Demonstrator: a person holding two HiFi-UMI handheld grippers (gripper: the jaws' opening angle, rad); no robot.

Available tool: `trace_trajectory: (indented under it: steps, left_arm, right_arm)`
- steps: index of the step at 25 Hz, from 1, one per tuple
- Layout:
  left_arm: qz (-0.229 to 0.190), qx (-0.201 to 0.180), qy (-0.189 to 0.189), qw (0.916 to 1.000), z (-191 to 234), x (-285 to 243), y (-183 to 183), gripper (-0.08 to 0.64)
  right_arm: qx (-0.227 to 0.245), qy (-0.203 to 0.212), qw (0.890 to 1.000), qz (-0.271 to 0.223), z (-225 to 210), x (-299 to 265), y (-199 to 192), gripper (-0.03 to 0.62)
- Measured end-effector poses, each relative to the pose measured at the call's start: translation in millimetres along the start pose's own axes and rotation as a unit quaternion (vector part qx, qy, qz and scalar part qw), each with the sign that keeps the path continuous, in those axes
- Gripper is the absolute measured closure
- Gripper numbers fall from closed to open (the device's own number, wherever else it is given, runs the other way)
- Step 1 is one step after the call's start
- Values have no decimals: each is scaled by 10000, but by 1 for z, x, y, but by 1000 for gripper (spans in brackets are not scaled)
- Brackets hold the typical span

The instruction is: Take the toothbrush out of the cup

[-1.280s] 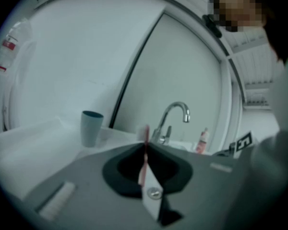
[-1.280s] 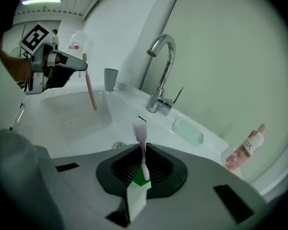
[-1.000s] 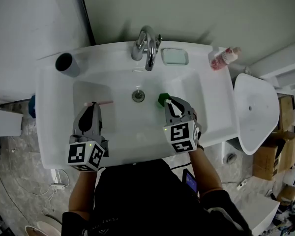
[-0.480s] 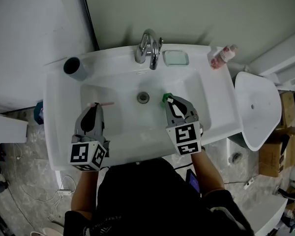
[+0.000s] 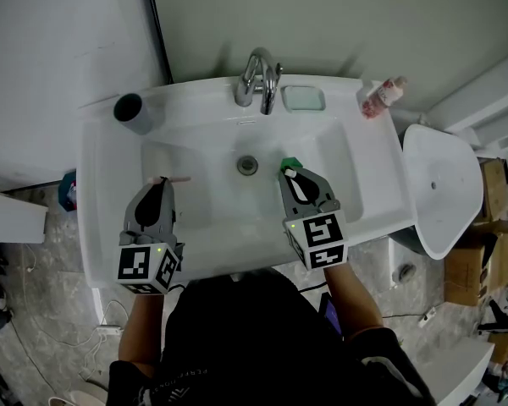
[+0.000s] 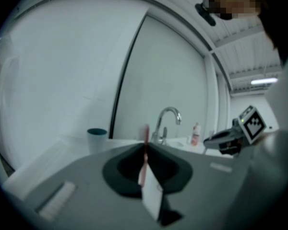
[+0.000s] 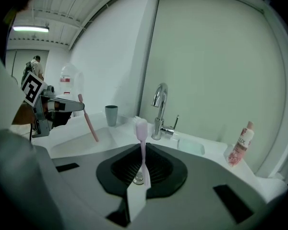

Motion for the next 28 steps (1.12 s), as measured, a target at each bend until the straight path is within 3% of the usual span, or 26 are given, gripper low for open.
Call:
trace_trajectory:
  steps: [11,28]
  left_arm:
    - [79,-119,-63,9999,-5,6,-2,537]
    - [186,-11,-74,9998,-3,1,-4,537]
  right_arm:
    - [-276,146,9994,-115,4,4,1,575]
    - [-340,159,9993,-92,1,0,-3,575]
Point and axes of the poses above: the fingertips, and each gripper's own axes: x backward along the fingers, z to its left, y out of its top, the point moved 9 cm from there along x, backward along the fingers, and after that the axes turned 5 degrees about -x, right-handed, at the moved point
